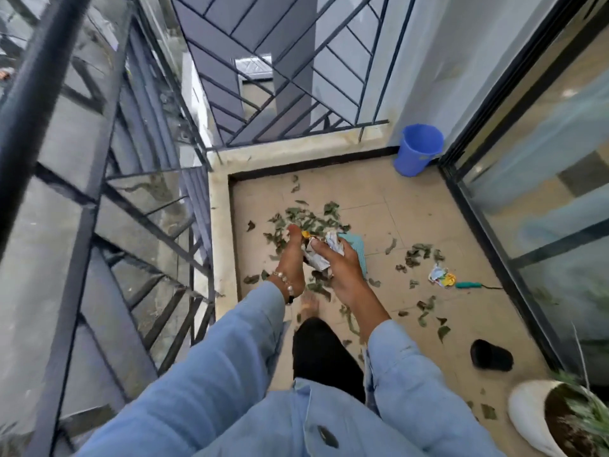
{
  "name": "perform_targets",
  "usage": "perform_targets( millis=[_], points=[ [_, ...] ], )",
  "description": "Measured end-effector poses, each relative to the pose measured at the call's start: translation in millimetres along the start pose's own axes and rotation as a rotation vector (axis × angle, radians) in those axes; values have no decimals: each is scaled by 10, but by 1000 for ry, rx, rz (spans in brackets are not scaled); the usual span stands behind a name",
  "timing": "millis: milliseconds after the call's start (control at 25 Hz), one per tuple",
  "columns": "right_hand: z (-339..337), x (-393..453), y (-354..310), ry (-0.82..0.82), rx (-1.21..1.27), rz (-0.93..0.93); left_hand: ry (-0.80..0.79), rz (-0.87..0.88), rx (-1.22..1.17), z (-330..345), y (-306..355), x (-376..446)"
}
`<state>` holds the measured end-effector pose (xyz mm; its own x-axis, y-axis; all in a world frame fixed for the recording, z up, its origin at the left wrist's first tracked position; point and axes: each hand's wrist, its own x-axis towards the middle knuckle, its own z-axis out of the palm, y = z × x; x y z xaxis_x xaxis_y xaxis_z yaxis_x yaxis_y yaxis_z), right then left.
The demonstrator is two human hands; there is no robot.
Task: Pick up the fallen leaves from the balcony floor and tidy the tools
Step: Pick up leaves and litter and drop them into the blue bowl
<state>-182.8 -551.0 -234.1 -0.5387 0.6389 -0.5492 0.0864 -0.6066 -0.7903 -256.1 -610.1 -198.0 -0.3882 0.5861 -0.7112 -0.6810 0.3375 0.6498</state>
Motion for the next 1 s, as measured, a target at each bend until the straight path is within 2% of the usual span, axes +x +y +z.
perform_targets(
  millis=[240, 360, 440, 560, 840, 1000],
  points=[
    [-48, 1490, -802, 64, -11, 50, -8, -123, 100, 483, 1057, 1367],
    [-149, 2205, -1377, 91, -19, -13, -47, -72, 105, 884, 1651, 2019],
    [-192, 2565, -1690, 83, -39, -17, -74, -178, 129, 1039, 1922, 2362],
    [-140, 3022, -2073, 91, -19, -16, -127, -218, 129, 1210, 2315, 2925],
    [-156, 4316, -2858, 357, 61, -102, -209, -220, 361, 1766, 3305, 4245],
    [-167, 4980, -3488, 359, 94, -88, -283, -249, 525, 2277, 4011, 4965]
  ],
)
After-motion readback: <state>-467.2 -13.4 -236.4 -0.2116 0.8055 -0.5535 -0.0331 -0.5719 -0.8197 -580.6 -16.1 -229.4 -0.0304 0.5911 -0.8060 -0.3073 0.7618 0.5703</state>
